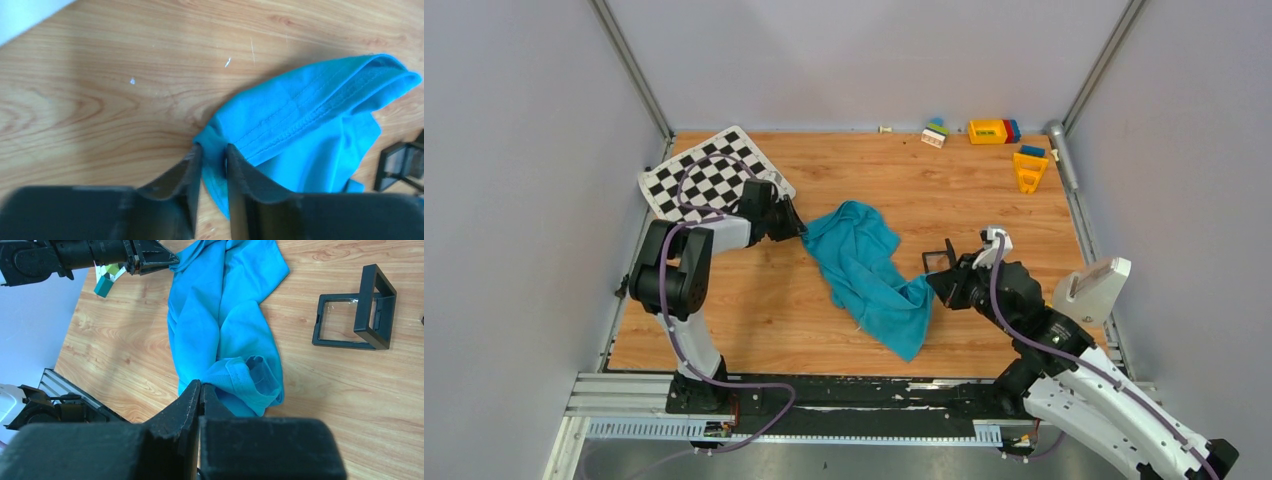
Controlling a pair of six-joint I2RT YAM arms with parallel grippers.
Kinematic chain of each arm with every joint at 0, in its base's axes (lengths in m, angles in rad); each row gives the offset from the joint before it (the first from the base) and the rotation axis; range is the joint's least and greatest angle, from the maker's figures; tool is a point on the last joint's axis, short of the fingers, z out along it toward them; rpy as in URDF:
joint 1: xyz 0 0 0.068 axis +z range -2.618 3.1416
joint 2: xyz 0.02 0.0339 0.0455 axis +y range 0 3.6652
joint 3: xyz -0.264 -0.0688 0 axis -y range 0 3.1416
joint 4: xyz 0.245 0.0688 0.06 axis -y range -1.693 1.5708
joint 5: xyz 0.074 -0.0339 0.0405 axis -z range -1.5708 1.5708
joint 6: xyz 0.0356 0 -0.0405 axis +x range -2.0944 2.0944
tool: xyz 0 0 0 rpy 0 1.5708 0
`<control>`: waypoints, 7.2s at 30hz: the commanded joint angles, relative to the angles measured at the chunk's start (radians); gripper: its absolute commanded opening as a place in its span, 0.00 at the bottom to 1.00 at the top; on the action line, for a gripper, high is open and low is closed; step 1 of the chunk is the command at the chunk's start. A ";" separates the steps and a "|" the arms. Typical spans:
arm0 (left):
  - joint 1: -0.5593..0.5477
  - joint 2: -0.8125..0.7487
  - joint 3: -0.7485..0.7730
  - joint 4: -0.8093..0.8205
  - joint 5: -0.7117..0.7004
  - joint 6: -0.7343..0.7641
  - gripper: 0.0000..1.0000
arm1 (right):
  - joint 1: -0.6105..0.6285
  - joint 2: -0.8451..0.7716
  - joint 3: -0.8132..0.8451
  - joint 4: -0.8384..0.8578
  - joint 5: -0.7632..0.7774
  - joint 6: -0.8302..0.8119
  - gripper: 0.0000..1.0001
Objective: Remove the brooch from the garment
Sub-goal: Flatten out the clothes at the center of the board, then remove the brooch from the clothes.
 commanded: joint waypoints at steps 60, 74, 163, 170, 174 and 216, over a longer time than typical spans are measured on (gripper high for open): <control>0.363 -0.353 1.213 -0.867 -0.244 0.086 0.00 | -0.504 0.817 1.309 -0.024 -0.626 0.139 0.00; 0.382 -0.931 0.221 -0.720 -0.382 0.026 0.00 | -0.302 0.386 0.189 0.252 -0.727 0.290 0.00; -0.483 -0.311 -0.175 0.245 0.018 0.247 0.70 | -0.149 0.468 0.166 0.267 -0.469 -0.121 0.00; -0.483 -0.304 -0.181 0.244 0.037 0.230 0.75 | -0.144 0.500 0.163 0.276 -0.463 -0.106 0.00; -0.483 -0.287 -0.170 0.211 0.053 0.213 0.81 | -0.143 0.509 0.159 0.276 -0.444 -0.098 0.00; -0.462 -0.173 -0.080 0.048 0.121 0.188 0.00 | -0.159 0.706 0.139 0.140 -0.067 -0.001 0.00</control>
